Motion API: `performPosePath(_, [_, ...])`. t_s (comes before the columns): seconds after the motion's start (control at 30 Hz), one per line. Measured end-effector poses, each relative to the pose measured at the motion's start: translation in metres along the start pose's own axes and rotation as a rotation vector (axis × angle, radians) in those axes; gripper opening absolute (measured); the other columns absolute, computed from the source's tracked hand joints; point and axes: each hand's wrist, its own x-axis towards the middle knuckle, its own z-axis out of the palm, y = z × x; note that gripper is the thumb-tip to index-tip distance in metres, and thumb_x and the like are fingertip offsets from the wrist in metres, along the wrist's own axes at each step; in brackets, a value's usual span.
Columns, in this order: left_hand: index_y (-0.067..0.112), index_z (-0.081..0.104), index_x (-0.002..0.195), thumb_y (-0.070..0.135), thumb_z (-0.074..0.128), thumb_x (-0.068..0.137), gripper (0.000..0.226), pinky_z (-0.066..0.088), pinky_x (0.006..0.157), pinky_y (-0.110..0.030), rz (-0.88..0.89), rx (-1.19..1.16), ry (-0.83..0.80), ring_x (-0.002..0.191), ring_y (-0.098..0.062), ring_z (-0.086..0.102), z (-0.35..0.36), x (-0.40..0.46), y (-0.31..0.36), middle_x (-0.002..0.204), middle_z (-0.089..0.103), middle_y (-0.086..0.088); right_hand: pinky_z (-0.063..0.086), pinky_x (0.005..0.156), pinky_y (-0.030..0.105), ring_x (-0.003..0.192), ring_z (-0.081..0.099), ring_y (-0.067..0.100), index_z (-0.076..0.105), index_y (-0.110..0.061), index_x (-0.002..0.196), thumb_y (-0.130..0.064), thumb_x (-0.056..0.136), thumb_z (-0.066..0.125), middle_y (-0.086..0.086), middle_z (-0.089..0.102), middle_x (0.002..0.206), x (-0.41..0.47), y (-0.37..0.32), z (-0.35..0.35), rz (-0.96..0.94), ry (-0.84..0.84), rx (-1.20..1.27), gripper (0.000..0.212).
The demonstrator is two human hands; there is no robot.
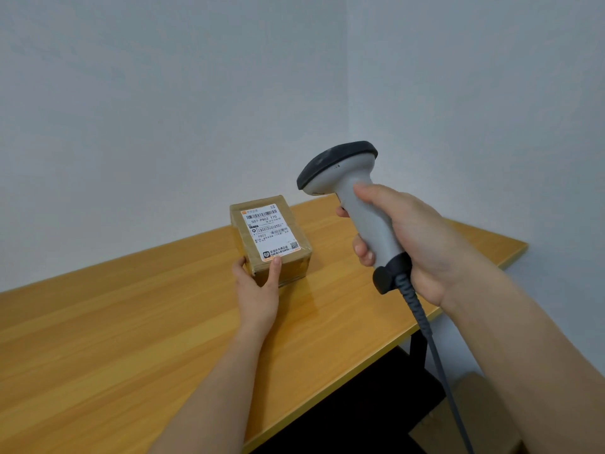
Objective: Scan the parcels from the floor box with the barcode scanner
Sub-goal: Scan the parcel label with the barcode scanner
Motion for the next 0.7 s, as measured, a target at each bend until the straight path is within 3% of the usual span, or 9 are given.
performPosePath(0.1, [0.021,0.027,0.139,0.048,0.063,0.085,0.071,0.038,0.091,-0.025,-0.011,-0.007,-0.01,0.11,-0.013,0.052,-0.001,0.001,-0.002,0.124,0.055,0.003,0.043,0.052,0.027,0.057,0.052,0.016,0.057,-0.005,0.111,-0.019,0.089,0.053,0.009,0.056,0.072,0.017,0.012,-0.005,0.008,0.024,-0.047,0.026])
performPosePath(0.17, [0.023,0.028,0.138,0.052,0.063,0.084,0.071,0.038,0.092,-0.026,-0.022,-0.017,-0.016,0.112,-0.016,0.053,-0.001,0.002,-0.004,0.126,0.056,0.002,0.045,0.052,0.026,0.063,0.055,0.017,0.057,-0.004,0.115,-0.006,0.087,0.052,0.011,0.055,0.085,0.035,0.024,-0.012,-0.035,0.059,-0.227,0.029])
performPosePath(0.23, [0.025,0.028,0.138,0.055,0.063,0.083,0.072,0.039,0.093,-0.027,-0.029,-0.017,-0.02,0.115,-0.017,0.053,-0.001,0.003,-0.006,0.129,0.056,0.001,0.046,0.055,0.028,0.074,0.061,0.024,0.053,-0.005,0.122,-0.007,0.085,0.057,0.011,0.053,0.107,0.057,0.042,-0.018,-0.084,0.117,-0.562,0.036])
performPosePath(0.33, [0.024,0.028,0.139,0.054,0.062,0.084,0.072,0.039,0.093,-0.027,-0.026,-0.017,-0.019,0.116,-0.017,0.052,-0.001,0.004,-0.006,0.131,0.054,0.001,0.047,0.073,0.034,0.103,0.057,0.033,0.045,-0.008,0.131,-0.014,0.087,0.062,0.008,0.039,0.13,0.086,0.076,-0.026,-0.113,0.145,-0.991,0.048])
performPosePath(0.47, [0.024,0.029,0.139,0.055,0.063,0.083,0.072,0.04,0.097,-0.03,-0.022,-0.016,-0.016,0.118,-0.017,0.051,-0.001,0.005,-0.007,0.131,0.053,0.0,0.053,0.083,0.045,0.101,0.058,0.034,0.044,-0.011,0.128,-0.012,0.083,0.064,0.008,0.029,0.142,0.112,0.121,-0.035,-0.091,0.085,-1.188,0.049])
performPosePath(0.6, [0.026,0.03,0.138,0.057,0.062,0.082,0.072,0.041,0.103,-0.035,-0.022,-0.012,-0.018,0.121,-0.019,0.05,-0.001,0.005,-0.009,0.132,0.053,0.0,0.053,0.069,0.04,0.084,0.062,0.03,0.045,-0.01,0.124,-0.01,0.083,0.066,0.009,0.02,0.149,0.123,0.146,-0.037,-0.042,0.134,-1.285,0.046])
performPosePath(0.7, [0.026,0.029,0.138,0.058,0.061,0.083,0.071,0.039,0.098,-0.03,-0.027,-0.013,-0.025,0.12,-0.018,0.05,-0.001,0.005,-0.007,0.132,0.052,0.001,0.046,0.062,0.034,0.075,0.056,0.027,0.042,-0.008,0.132,-0.008,0.084,0.064,0.007,0.017,0.153,0.127,0.151,-0.037,-0.055,0.168,-1.325,0.052])
